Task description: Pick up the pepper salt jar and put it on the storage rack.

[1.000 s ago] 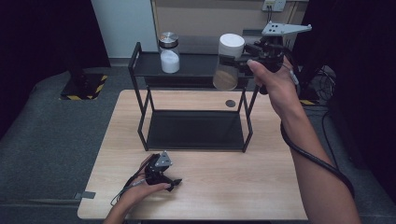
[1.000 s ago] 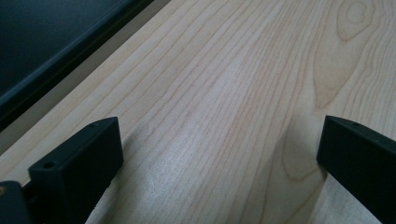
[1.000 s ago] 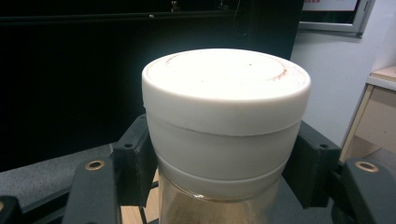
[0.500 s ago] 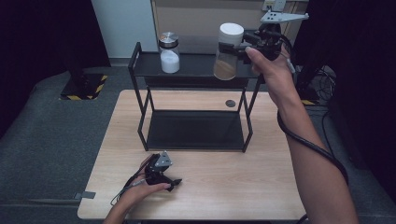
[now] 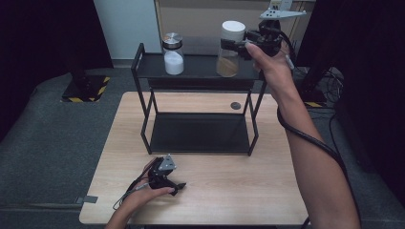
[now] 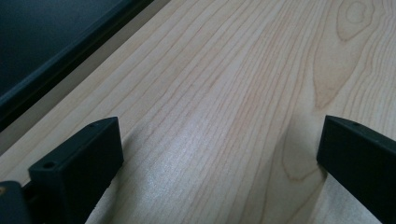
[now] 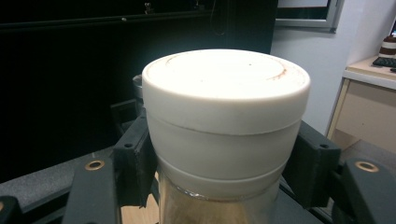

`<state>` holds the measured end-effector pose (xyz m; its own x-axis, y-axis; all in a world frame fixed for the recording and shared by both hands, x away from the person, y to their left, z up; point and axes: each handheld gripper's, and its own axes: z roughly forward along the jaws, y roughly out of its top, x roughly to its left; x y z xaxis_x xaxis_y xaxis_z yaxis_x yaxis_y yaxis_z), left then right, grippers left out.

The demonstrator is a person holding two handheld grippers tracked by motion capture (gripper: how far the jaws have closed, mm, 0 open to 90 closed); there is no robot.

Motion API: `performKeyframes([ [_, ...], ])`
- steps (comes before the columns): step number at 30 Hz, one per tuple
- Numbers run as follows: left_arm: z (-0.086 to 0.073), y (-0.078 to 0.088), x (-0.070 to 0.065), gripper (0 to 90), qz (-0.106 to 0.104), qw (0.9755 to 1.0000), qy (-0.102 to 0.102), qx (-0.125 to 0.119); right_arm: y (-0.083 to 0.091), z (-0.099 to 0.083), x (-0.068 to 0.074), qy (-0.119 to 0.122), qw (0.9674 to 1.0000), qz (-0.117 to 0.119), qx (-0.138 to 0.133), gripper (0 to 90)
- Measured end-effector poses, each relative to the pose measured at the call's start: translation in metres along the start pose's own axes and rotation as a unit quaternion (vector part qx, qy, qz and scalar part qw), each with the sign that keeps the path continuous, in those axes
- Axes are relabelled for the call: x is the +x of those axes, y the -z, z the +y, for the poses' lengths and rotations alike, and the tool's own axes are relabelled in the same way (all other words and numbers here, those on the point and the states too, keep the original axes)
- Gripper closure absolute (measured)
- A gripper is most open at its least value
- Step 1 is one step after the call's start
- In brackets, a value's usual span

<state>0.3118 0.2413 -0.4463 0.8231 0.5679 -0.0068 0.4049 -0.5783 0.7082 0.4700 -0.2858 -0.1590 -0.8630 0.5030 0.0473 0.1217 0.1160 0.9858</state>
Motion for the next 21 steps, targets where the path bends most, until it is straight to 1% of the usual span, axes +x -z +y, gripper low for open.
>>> performKeyframes([
  [10, 0.000, 0.000, 0.000, 0.0, 0.000, 1.0000, 0.000, 0.000, -0.015, -0.004, -0.006, -0.008, 0.9999, -0.009, 0.007, 36.1],
  [16, 0.000, 0.000, 0.000, 0.0, -0.001, 1.0000, -0.001, 0.000, -0.020, -0.007, -0.008, -0.014, 0.9997, -0.016, 0.011, 36.1],
  [21, 0.000, 0.000, 0.000, 0.0, -0.001, 1.0000, -0.001, 0.000, -0.023, -0.008, -0.009, -0.015, 0.9995, -0.022, 0.016, 36.1],
])
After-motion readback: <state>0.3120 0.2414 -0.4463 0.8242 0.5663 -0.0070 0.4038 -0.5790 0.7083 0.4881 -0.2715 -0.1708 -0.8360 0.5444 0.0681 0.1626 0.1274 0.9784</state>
